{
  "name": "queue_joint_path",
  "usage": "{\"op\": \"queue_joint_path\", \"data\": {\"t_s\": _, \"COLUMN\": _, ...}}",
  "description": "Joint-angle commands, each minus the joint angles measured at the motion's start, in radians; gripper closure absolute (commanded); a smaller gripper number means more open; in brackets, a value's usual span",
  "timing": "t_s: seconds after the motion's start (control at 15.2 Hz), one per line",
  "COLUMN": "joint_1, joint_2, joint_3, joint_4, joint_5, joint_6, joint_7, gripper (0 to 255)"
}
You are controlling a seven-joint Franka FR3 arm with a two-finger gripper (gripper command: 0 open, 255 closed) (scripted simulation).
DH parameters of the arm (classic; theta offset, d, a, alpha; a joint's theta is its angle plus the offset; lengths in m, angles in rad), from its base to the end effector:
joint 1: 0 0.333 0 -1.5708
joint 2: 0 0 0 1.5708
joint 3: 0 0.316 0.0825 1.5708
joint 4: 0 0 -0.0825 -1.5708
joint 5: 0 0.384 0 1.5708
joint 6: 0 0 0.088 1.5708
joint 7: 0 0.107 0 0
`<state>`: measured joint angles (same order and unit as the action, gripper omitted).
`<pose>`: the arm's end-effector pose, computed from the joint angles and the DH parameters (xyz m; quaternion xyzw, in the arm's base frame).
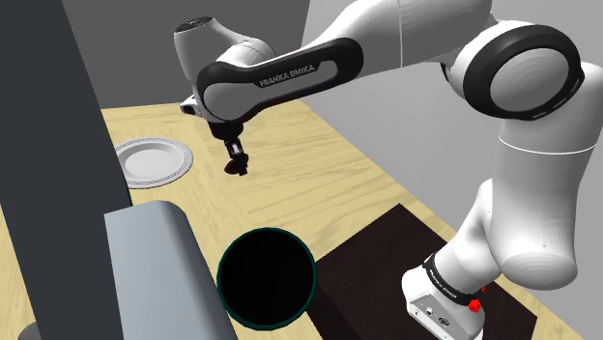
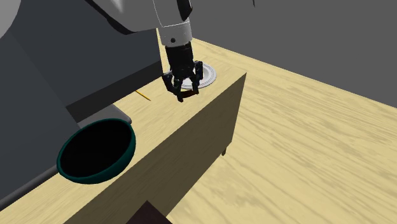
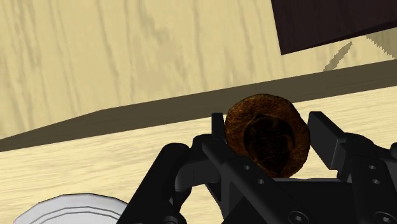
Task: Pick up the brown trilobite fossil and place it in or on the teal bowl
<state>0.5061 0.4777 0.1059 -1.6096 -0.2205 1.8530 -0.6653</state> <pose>0.5502 0.3556 0.3356 0.7710 0.6218 -0.1164 0.0736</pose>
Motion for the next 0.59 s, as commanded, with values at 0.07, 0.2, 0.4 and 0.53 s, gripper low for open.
{"op": "queue_joint_path", "data": {"t_s": 0.07, "joint_1": 0.000, "joint_2": -0.015, "joint_3": 0.001, "joint_4": 0.015, "joint_5": 0.003, "joint_6": -0.031, "joint_7": -0.006, "gripper": 255}}
{"op": "queue_joint_path", "data": {"t_s": 0.2, "joint_1": 0.000, "joint_2": -0.025, "joint_3": 0.002, "joint_4": 0.029, "joint_5": 0.005, "joint_6": -0.053, "joint_7": -0.010, "gripper": 255}}
{"op": "queue_joint_path", "data": {"t_s": 0.4, "joint_1": 0.000, "joint_2": -0.037, "joint_3": 0.003, "joint_4": 0.050, "joint_5": 0.008, "joint_6": -0.086, "joint_7": -0.017, "gripper": 255}}
{"op": "queue_joint_path", "data": {"t_s": 0.53, "joint_1": 0.001, "joint_2": -0.045, "joint_3": 0.003, "joint_4": 0.066, "joint_5": 0.010, "joint_6": -0.109, "joint_7": -0.021, "gripper": 255}}
